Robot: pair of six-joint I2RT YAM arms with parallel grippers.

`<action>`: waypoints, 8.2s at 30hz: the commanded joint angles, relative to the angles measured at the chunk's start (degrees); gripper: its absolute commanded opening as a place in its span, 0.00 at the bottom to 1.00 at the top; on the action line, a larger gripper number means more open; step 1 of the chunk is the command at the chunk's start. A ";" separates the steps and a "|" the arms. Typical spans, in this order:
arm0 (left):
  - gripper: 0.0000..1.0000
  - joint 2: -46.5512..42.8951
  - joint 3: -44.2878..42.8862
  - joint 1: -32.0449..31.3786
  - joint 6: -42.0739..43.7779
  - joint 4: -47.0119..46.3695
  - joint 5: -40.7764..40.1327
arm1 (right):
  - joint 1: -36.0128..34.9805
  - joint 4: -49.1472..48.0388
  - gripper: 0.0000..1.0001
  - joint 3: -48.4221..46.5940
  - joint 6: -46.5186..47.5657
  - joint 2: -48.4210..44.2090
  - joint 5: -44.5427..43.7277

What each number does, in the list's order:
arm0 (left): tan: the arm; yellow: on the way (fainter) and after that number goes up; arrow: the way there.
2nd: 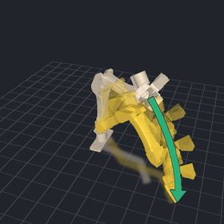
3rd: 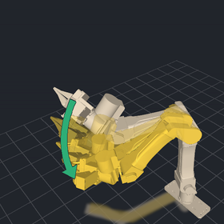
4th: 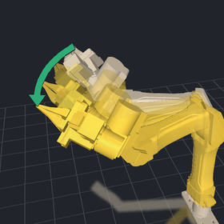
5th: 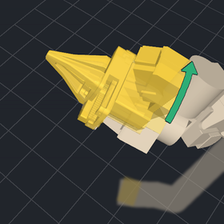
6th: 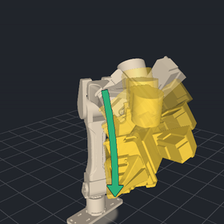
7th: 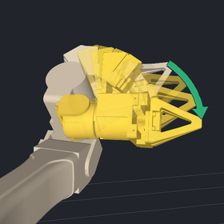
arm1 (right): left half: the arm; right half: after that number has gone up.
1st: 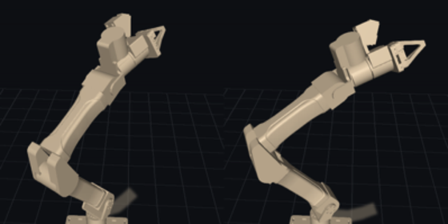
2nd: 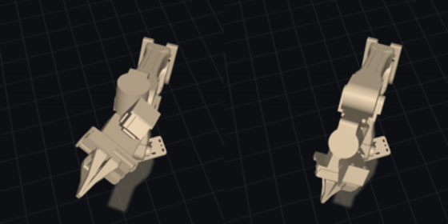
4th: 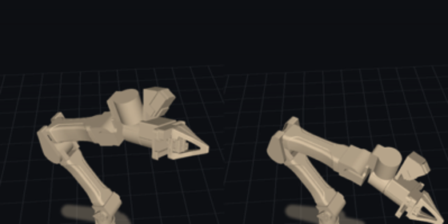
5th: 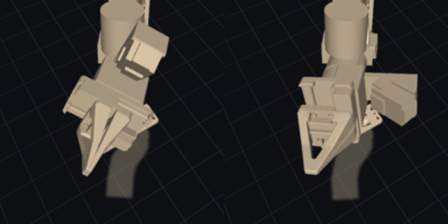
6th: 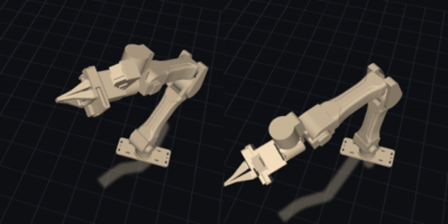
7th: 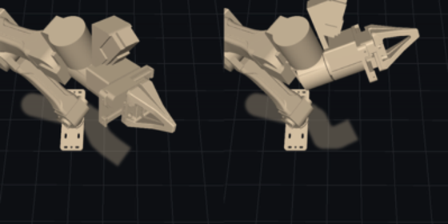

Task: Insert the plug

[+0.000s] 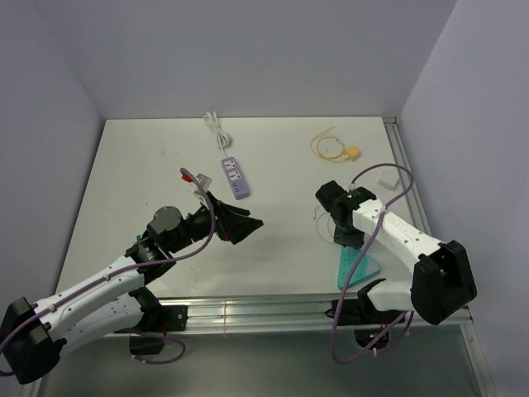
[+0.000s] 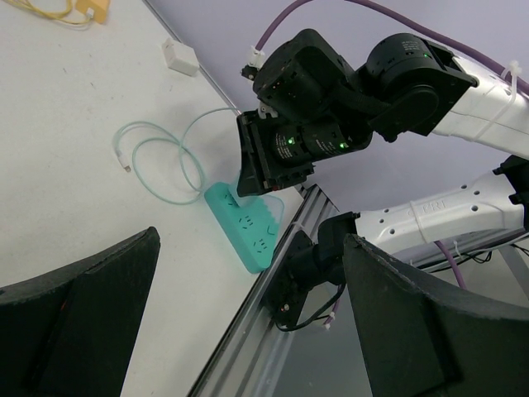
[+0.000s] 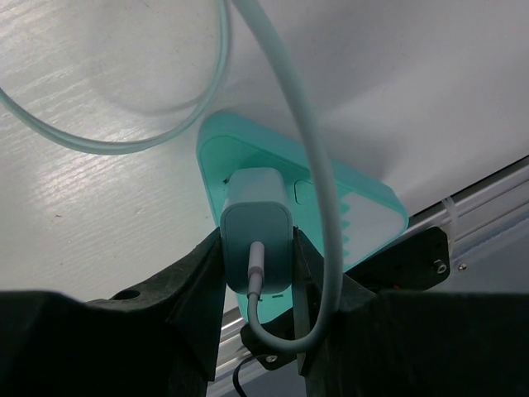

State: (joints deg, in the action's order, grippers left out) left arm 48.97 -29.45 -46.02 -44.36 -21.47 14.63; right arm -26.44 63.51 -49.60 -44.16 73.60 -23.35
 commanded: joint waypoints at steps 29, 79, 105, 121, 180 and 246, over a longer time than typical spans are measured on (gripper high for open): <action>0.98 1.56 -1.04 -0.30 0.59 -1.55 -0.39 | -1.25 -8.84 0.00 -10.86 -3.39 4.10 -2.31; 0.97 2.88 0.10 -0.12 -2.31 -4.01 1.10 | -5.38 2.06 0.00 -6.30 2.94 0.75 2.35; 0.98 1.21 -0.08 -0.12 -0.73 -1.55 0.31 | 2.61 -18.59 0.00 -6.99 -11.56 11.38 3.66; 0.98 0.60 -0.43 0.05 -0.11 -0.14 -0.31 | 4.64 -17.19 0.00 -17.63 -6.82 13.34 -3.18; 0.78 27.84 0.71 -23.33 30.47 -49.89 -27.46 | 0.07 -37.40 0.00 0.91 -14.19 -26.67 51.74; 0.00 22.22 3.96 -10.41 34.25 -44.62 11.29 | 0.16 -29.13 0.46 -4.10 0.66 -14.81 68.35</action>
State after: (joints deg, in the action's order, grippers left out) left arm 71.50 -23.38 -56.16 -11.16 -61.76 21.74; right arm -26.48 36.82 -52.49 -44.97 58.15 42.85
